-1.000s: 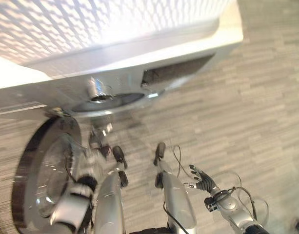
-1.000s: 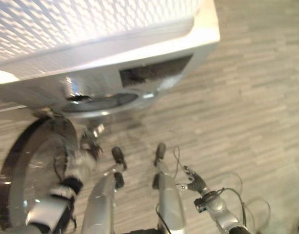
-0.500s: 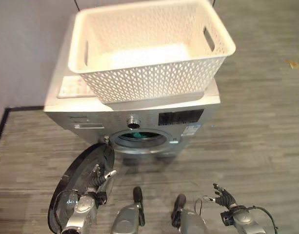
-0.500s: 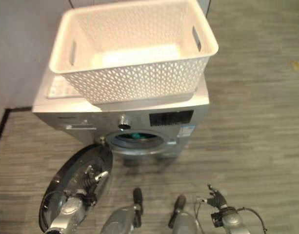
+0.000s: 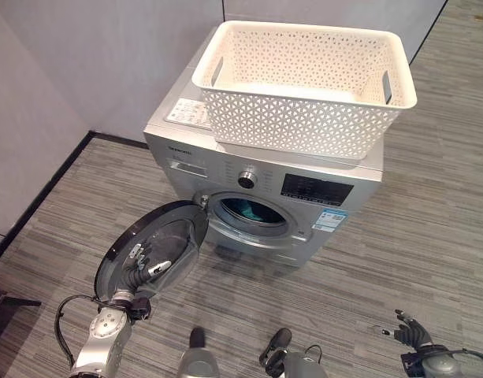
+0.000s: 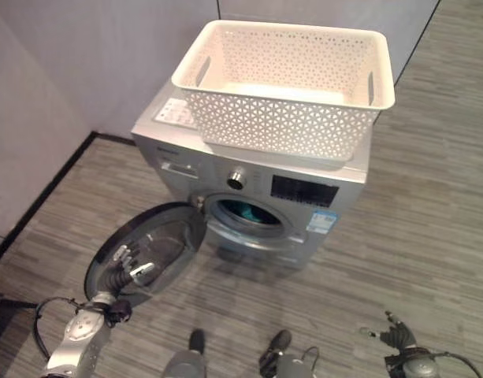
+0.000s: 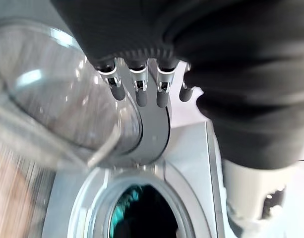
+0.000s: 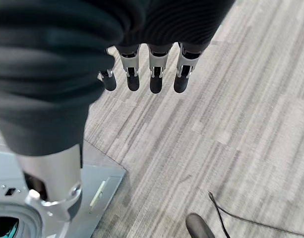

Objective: Grab the laundry basket,head to the washer,open it,put in the laundry and shut it.

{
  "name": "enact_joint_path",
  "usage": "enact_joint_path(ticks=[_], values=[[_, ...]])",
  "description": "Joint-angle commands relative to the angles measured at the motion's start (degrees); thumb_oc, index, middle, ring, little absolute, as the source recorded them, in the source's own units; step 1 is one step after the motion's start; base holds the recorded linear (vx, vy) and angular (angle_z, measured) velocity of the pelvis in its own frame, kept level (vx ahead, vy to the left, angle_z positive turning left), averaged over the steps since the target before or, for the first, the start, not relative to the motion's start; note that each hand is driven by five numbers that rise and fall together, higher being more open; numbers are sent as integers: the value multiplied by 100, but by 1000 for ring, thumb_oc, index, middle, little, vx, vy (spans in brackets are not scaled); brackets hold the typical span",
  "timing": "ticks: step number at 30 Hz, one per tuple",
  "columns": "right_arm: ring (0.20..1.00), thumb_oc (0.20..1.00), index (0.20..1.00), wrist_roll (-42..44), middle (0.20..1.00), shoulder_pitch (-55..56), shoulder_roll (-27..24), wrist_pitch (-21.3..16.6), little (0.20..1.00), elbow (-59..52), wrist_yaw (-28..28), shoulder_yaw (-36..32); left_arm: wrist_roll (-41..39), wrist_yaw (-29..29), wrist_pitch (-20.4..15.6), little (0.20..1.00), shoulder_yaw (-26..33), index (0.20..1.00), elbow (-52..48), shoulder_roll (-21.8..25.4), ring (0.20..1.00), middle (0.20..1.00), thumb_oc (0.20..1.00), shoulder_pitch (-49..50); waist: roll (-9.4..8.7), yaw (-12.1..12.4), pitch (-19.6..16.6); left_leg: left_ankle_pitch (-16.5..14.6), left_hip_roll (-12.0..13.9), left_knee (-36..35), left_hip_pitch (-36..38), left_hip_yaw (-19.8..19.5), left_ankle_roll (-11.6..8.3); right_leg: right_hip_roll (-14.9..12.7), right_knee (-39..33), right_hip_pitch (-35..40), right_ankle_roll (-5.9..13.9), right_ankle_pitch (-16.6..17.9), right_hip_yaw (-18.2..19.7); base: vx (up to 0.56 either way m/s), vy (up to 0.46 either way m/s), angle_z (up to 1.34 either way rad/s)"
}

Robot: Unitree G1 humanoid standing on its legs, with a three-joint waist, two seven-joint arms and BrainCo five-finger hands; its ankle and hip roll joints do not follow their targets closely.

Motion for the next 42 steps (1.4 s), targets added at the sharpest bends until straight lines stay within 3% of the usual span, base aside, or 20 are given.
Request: enact_joint_path(ticks=[1, 4, 10, 12, 17, 21, 26, 27, 29, 30, 31, 32, 34, 35, 36, 37, 39, 42], values=[[1000, 1000, 1000, 5, 1000, 230, 14, 51, 1000, -67, 147, 87, 191, 305, -251, 1000, 607, 1000, -78, 340, 1000, 1000, 1000, -53, -78, 34, 113, -33, -157, 262, -872, -43, 181, -405, -124, 481, 925, 266, 561, 1, 308, 4], [1000, 1000, 1000, 34, 1000, 207, 157, 68, 1000, -39, 187, 79, 61, 449, -304, 1000, 862, 1000, 339, 517, 1000, 1000, 1000, -245, -207, 29, 224, -292, -357, 497, -945, 64, 329, -634, -83, 415, 1064, 466, 757, -7, 283, -36], [1000, 1000, 1000, -21, 1000, 113, 338, 26, 1000, -241, 272, 428, 332, 908, -303, 1000, 1041, 1000, 1195, 1220, 1000, 1000, 1000, -1042, -502, 16, 488, -243, -618, 254, -1169, 52, 452, -785, -285, 210, 1237, 811, 902, -85, 162, -11], [1000, 1000, 1000, -65, 1000, 87, 365, -2, 1000, -494, 307, 727, 404, 1058, -174, 1000, 925, 1000, 1984, 1756, 1000, 1000, 1000, -1715, -699, -42, 611, -145, -683, -14, -1290, 36, 456, -824, -404, 96, 1361, 1027, 884, -110, 117, 1], [1000, 1000, 1000, 40, 1000, -81, 478, 17, 1000, -640, 327, 1074, 347, 898, 57, 1000, 437, 1000, 3447, 1948, 1000, 1000, 1000, -2607, -1018, -186, 626, -133, -670, -31, -1458, 29, 447, -832, -538, -50, 1413, 1206, 970, -44, 52, 13], [1000, 1000, 1000, -38, 1000, -111, 487, 19, 1000, -803, 373, 1279, 500, 766, 113, 1000, 222, 1000, 3781, 1723, 1000, 1000, 1000, -2701, -1149, -241, 594, -175, -682, -31, -1423, 54, 466, -856, -533, -51, 1413, 1195, 1055, -1, 11, -13], [1000, 1000, 1000, -92, 1000, -140, 636, -6, 1000, -758, 344, 1515, -19, 749, 63, 1000, 153, 1000, 4156, 346, 1000, 1000, 1000, -2688, -1432, -405, 410, -211, -598, -31, -1285, 206, 445, -785, -561, -56, 1369, 1131, 1162, 12, -34, -18], [1000, 1000, 1000, -93, 1000, -141, 630, -11, 1000, -752, 343, 1515, -21, 751, 61, 1000, 154, 1000, 4154, 338, 1000, 1000, 1000, -2685, -1424, -405, 407, -212, -595, -31, -1286, 206, 444, -783, -560, -57, 1368, 1129, 1163, 9, -53, -17], [1000, 1000, 1000, -136, 1000, -212, 769, 4, 1000, -628, 309, 1637, -260, 787, 49, 1000, -70, 1000, 4119, -310, 1000, 1000, 1000, -2763, -1472, -443, 377, -194, -560, -31, -1282, 205, 430, -736, -572, -67, 1333, 1104, 1178, 5, -73, -9], [1000, 1000, 1000, -158, 1000, -268, 873, 26, 1000, -603, 280, 1742, -394, 783, 20, 1000, -353, 1000, 4027, -788, 1000, 1000, 1000, -2831, -1504, -478, 366, -168, -531, -31, -1289, 196, 423, -699, -573, -76, 1309, 1090, 1187, -13, -126, -4], [1000, 1000, 1000, -105, 1000, -430, 1017, 54, 1000, -422, 145, 1849, -430, 720, -13, 1000, -1354, 1000, 3478, -1643, 1000, 1000, 1000, -2960, -1499, -528, 381, -115, -500, -31, -1324, 151, 427, -645, -597, -99, 1266, 1089, 1194, -13, -102, 3], [1000, 1000, 1000, -106, 1000, -425, 1019, 50, 1000, -416, 145, 1837, -429, 731, -7, 1000, -1369, 1000, 3465, -1649, 1000, 1000, 1000, -2954, -1493, -513, 383, -116, -495, -31, -1321, 152, 425, -641, -597, -98, 1264, 1088, 1195, -20, -89, 10], [1000, 1000, 1000, -5, 1000, -601, 1188, 80, 1000, -201, 2, 1848, -117, 431, 90, 1000, -2762, 1000, 2891, -2277, 1000, 1000, 1000, -2953, -1449, -541, 435, 33, -517, -31, -1410, 127, 487, -656, -632, -132, 1188, 1176, 1115, -65, -64, 9], [1000, 1000, 1000, -53, 1000, -846, 1204, 138, 1000, 188, -109, 1884, 758, -533, 294, 1000, -4689, 1000, 2215, -2684, 1000, 1000, 1000, -2971, -1285, -591, 396, -1, -479, -31, -1378, 145, 492, -621, -696, -115, 1224, 1199, 1174, -52, -59, 1], [1000, 1000, 1000, -53, 1000, -845, 1205, 137, 1000, 188, -109, 1884, 758, -533, 295, 1000, -4690, 1000, 2215, -2684, 1000, 1000, 1000, -2971, -1286, -588, 397, -1, -479, -31, -1376, 147, 492, -620, -697, -115, 1224, 1199, 1176, 43, -71, -6], [1000, 1000, 1000, -104, 1000, -900, 1157, 140, 1000, 1, -159, 1909, 1288, -886, 142, 1000, -5372, 1000, 1532, -2477, 1000, 1000, 1000, -2980, -1161, -622, 316, -32, -453, -31, -1330, 178, 475, -595, -743, -79, 1243, 1186, 1241, 35, -30, -21], [1000, 1000, 1000, -194, 1000, -931, 981, 96, 1000, -15, -158, 1903, 1996, -1069, -90, 1000, -5743, 1000, 1334, -2179, 1000, 1000, 1000, -3306, -1035, -729, 187, -80, -416, -31, -1185, 319, 442, -579, -777, -36, 1264, 1171, 1349, 55, -23, -36], [1000, 1000, 1000, -329, 1000, -835, 947, 90, 1000, 102, -127, 1901, 2189, -800, -61, 1000, -5381, 1000, 1645, -2072, 1000, 1000, 1000, -3148, -915, -697, 105, -97, -423, -31, -1090, 360, 426, -586, -862, 61, 1256, 1183, 1376, 48, -12, -40]])
